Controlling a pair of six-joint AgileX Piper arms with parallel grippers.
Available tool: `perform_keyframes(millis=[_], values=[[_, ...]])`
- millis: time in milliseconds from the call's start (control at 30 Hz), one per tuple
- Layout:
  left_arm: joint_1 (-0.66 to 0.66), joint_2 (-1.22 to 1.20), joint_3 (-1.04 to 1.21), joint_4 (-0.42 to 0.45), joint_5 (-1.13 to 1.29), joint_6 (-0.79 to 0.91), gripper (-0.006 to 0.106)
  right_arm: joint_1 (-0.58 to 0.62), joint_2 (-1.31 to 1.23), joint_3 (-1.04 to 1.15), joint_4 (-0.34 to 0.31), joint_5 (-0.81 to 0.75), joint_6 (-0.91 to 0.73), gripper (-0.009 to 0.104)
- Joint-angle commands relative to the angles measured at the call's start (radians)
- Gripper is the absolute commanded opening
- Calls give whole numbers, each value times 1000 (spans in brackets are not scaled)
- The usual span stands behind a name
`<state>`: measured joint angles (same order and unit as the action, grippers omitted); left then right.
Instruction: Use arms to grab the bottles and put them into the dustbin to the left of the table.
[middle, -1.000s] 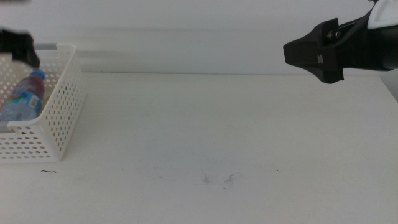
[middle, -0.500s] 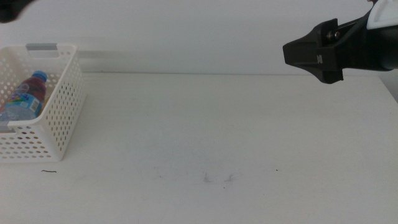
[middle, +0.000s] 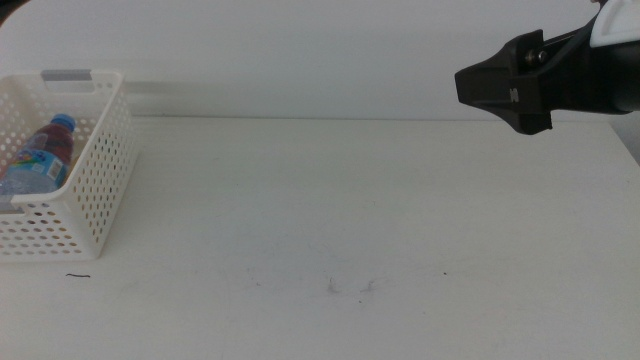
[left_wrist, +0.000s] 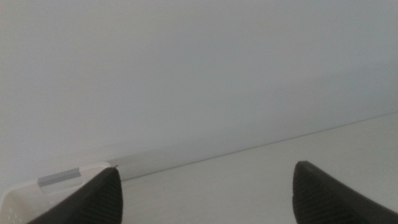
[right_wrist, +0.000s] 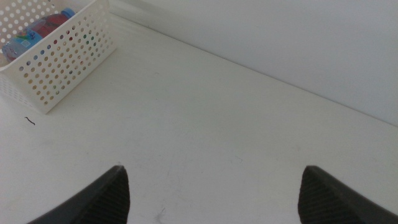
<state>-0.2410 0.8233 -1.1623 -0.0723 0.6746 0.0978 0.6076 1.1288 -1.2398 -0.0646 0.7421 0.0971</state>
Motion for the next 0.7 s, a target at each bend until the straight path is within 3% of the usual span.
perform_keyframes(millis=[0, 167, 233, 367, 433, 600, 667], values=[[-7, -5, 3, 7, -16, -13, 94, 0, -5, 2, -3, -6, -4, 88], [-7, -5, 3, 12, -13, -13, 94, 0, -5, 2, -3, -6, -4, 88], [-1, -17, 55, 8, -36, -13, 94, -5, -16, 24, 65, -9, -4, 88], [53, -98, 221, -12, -117, -13, 94, -63, -91, 161, 47, -20, -4, 88], [95, -166, 343, -12, -195, -13, 94, -126, -144, 264, 47, -95, -4, 88], [177, -375, 614, -12, -277, -13, 94, -303, -341, 575, 53, -469, -4, 88], [193, -455, 710, -12, -276, -13, 94, -360, -434, 682, 73, -524, -4, 88]])
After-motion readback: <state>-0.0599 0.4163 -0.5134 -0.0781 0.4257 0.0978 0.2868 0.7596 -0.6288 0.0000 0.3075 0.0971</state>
